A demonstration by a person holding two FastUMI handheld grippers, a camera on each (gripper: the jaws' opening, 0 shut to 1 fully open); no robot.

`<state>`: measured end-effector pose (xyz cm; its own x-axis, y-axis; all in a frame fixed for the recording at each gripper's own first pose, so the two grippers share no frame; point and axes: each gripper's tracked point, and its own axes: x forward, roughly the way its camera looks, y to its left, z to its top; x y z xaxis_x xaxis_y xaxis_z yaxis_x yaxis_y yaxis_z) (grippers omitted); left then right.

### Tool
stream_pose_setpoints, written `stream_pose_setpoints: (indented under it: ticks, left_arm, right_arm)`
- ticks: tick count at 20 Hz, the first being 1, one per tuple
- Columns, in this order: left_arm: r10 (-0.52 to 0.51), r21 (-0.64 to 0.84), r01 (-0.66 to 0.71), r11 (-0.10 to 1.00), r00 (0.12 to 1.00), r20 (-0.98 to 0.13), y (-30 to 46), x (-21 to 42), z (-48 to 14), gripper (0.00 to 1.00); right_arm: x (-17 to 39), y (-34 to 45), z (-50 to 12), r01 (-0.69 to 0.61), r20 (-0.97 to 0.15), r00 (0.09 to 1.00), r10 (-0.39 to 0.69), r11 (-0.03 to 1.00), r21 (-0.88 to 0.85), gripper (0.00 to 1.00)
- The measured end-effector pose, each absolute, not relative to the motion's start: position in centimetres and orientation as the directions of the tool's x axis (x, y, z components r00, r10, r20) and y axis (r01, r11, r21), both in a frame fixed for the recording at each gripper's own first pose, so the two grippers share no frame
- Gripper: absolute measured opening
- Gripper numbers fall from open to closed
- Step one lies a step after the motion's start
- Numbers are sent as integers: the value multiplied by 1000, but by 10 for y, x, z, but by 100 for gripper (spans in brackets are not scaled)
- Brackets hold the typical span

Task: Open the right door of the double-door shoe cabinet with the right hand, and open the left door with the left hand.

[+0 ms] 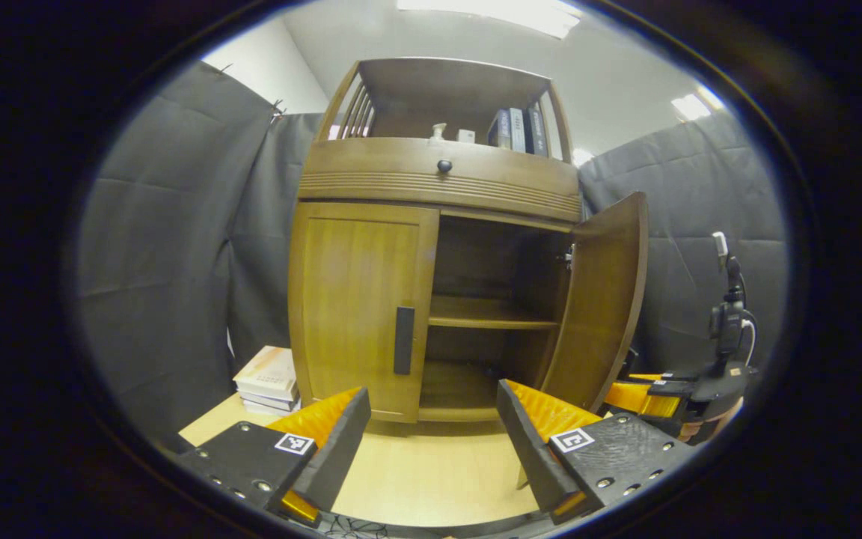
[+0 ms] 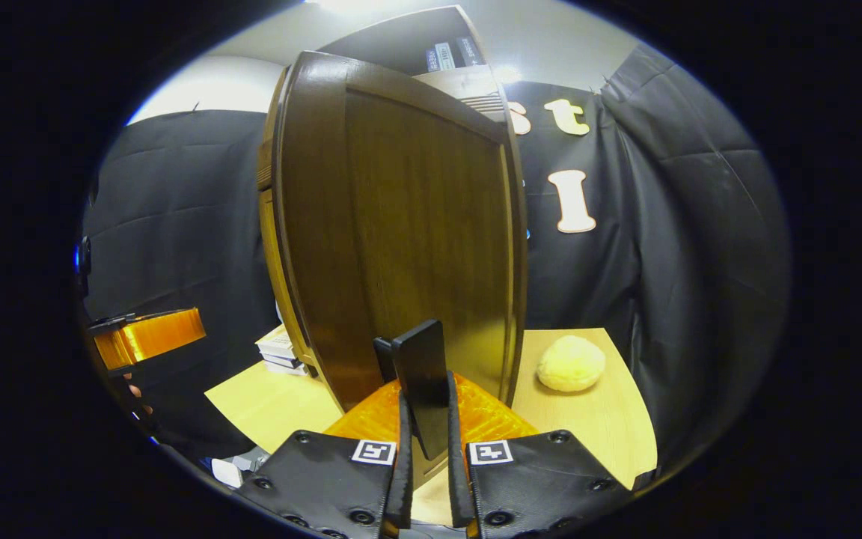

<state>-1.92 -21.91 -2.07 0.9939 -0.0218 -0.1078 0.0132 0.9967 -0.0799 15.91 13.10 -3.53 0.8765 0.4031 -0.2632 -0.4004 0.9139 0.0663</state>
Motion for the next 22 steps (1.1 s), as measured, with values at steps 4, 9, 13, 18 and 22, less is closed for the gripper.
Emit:
stream_pose_setpoints:
  ticks: [4,9,13,18,22]
  left_arm:
    - [-15,-67,7,998,994,-113,-231,-24,-21,100]
    - [-10,-52,4,999,994,-106,-243,-30,-18,100]
    - [-5,-67,-3,998,993,-115,-248,-32,-22,100]
    - [-3,-55,-3,999,993,-122,-248,-33,-24,100]
    - [-3,-61,-4,998,992,-123,-237,-31,-23,100]
  right_arm:
    - [162,124,-34,-396,-257,882,395,917,52,22]
    - [167,115,-32,-364,-239,899,367,930,57,21]
    - [173,108,-33,-343,-235,909,345,938,49,21]
    - [178,108,-28,-340,-208,916,342,939,46,7]
    - [182,100,-29,-305,-204,931,304,952,29,14]
